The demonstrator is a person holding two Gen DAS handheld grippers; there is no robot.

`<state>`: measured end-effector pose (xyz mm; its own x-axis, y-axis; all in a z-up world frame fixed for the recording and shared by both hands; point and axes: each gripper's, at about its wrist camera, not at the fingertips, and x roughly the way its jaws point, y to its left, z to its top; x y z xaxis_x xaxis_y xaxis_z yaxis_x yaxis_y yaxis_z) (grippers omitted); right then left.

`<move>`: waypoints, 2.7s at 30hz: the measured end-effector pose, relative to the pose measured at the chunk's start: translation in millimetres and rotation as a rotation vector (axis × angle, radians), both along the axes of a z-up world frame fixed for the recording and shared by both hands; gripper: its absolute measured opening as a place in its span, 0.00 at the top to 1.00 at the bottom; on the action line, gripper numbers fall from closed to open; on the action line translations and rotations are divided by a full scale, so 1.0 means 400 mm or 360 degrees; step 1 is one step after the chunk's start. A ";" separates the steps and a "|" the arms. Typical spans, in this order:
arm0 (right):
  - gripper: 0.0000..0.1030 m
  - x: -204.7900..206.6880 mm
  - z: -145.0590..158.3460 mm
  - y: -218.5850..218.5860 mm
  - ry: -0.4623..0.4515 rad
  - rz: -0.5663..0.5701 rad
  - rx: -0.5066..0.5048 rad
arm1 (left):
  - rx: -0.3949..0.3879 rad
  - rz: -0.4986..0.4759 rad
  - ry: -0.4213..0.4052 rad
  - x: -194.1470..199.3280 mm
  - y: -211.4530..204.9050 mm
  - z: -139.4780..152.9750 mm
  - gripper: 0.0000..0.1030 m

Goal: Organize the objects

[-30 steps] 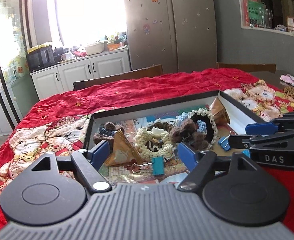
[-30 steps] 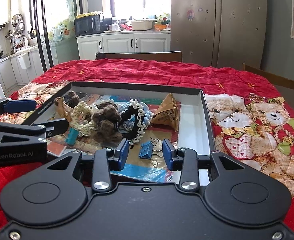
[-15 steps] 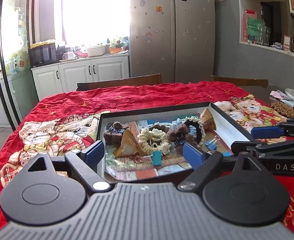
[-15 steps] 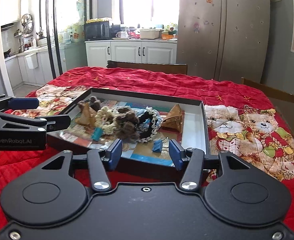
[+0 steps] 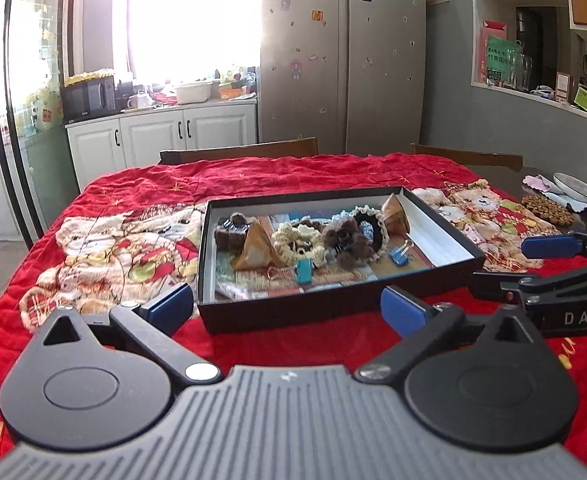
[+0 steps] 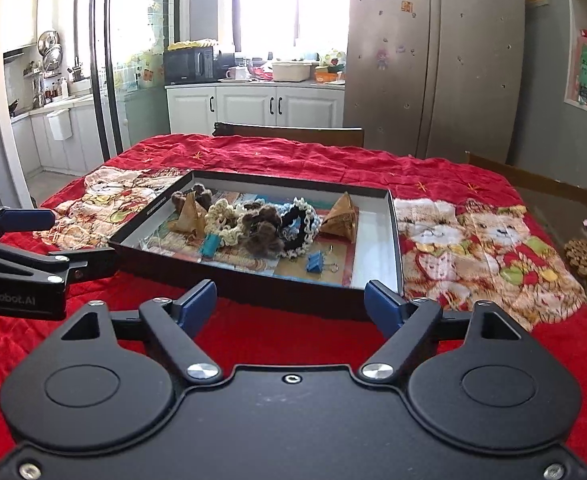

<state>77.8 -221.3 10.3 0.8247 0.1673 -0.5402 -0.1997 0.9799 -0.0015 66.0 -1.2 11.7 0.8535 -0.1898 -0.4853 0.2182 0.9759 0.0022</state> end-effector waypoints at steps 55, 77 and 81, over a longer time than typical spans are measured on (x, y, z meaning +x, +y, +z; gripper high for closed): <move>0.09 -0.204 -0.029 -0.024 0.0142 -0.0182 0.0064 | -0.0048 0.0084 0.0176 -0.157 -0.022 -0.037 0.00; 0.09 -0.209 -0.036 -0.016 0.0161 -0.0165 0.0056 | -0.0048 0.0082 0.0184 -0.169 -0.028 -0.037 0.00; 0.09 -0.208 -0.040 -0.014 0.0170 -0.0165 0.0057 | -0.0047 0.0075 0.0219 -0.164 -0.028 -0.044 0.00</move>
<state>-5.2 -227.1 -5.7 0.7766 0.1050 -0.6211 -0.0945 0.9943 0.0499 0.6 -12.6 -6.0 0.7877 -0.1668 -0.5930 0.1681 0.9843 -0.0535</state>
